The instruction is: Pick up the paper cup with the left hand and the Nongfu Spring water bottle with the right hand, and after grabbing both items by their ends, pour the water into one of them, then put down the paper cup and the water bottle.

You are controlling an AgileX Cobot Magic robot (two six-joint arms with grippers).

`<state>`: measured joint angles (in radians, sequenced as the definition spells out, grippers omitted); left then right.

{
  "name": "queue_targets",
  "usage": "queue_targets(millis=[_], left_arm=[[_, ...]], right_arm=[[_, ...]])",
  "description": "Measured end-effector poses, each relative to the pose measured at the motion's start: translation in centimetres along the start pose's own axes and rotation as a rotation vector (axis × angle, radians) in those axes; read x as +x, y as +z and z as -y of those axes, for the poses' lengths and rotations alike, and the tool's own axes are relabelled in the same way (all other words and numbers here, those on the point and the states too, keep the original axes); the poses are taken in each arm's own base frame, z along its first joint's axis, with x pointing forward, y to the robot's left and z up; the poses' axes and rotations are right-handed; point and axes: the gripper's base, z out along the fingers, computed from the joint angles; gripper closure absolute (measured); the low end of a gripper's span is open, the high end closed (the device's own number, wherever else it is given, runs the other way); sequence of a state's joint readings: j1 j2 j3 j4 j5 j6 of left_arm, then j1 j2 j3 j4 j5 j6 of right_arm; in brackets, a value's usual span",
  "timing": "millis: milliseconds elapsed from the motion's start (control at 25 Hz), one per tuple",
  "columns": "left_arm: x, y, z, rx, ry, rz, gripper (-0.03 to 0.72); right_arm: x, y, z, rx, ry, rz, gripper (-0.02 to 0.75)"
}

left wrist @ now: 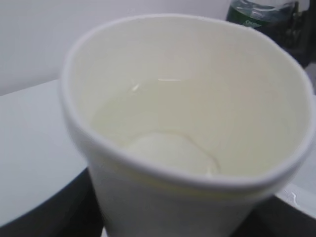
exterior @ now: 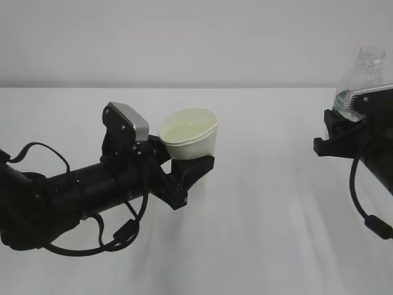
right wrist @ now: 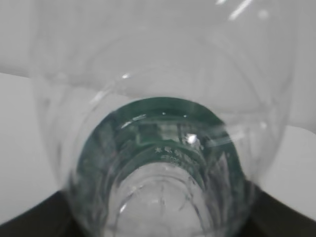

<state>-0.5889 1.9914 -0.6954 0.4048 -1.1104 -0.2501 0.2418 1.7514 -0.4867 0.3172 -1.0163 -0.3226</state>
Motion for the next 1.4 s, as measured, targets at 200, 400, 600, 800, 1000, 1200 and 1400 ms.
queue_targets(millis=[200, 400, 600, 800, 1000, 1200, 1400], left_arm=[[0.1, 0.0, -0.7, -0.075, -0.001, -0.013, 0.236], [0.2, -0.4, -1.8, -0.122, -0.004, -0.026, 0.236], [0.1, -0.9, -3.3, -0.166, -0.01, -0.022, 0.237], [0.0, -1.6, -5.0, -0.22, -0.018, -0.016, 0.238], [-0.1, -2.3, -6.5, -0.269, -0.026, -0.011, 0.238], [-0.1, -3.0, -7.9, -0.312, -0.032, -0.006, 0.238], [-0.2, -3.5, -8.6, -0.339, -0.03, -0.004, 0.238]], right_arm=[[0.0, 0.0, 0.0, 0.0, 0.0, -0.001, 0.3], [0.0, 0.0, 0.0, 0.0, 0.0, -0.001, 0.3], [0.0, 0.0, 0.0, 0.0, 0.0, -0.001, 0.3], [0.0, 0.0, 0.0, -0.001, 0.0, -0.002, 0.3], [0.0, 0.0, 0.0, -0.001, 0.0, -0.002, 0.3], [0.0, 0.0, 0.0, -0.001, 0.0, -0.002, 0.3], [0.0, 0.0, 0.0, -0.001, 0.0, -0.002, 0.3]])
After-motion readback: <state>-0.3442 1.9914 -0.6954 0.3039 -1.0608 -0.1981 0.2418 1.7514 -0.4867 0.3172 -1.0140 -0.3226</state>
